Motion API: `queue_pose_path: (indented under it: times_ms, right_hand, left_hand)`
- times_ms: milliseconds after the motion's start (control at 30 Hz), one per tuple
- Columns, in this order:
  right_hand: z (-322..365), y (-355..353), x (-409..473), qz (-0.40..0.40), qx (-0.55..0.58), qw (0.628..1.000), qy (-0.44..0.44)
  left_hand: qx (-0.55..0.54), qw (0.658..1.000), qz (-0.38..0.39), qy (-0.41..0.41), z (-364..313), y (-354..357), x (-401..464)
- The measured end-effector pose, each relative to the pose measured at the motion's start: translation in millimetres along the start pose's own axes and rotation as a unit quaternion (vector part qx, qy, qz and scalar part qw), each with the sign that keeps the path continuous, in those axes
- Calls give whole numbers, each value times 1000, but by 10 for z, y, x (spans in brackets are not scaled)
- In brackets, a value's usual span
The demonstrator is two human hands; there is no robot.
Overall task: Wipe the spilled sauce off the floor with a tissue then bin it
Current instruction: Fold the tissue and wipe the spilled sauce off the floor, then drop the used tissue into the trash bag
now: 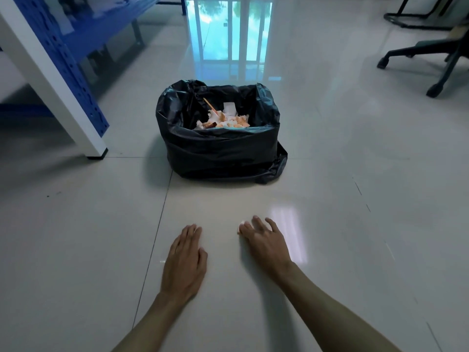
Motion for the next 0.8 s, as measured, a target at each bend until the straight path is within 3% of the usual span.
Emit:
queue_pose_path:
  times_ms: [300, 633, 800]
  right_hand:
    - [-67, 68, 31, -32, -58, 994, -83]
    - [-11, -195, -4, -105, -16, 987, -124]
    - [-97, -225, 45, -84, 32, 990, -109]
  left_hand:
    - [-16, 1000, 16, 22, -158, -328, 475]
    - [77, 967, -193, 149, -646, -1657, 1419]
    - [101, 984, -124, 79, -662, -1794, 1859]
Point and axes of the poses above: each hand's wrist, its own x-axis towards the middle knuckle, its own y-axis out of the palm, z = x × y, the point moved 4 cm from there along x, towards the middle knuckle, and after that the axes turned 13 degrees about z, right-handed, at the moved point
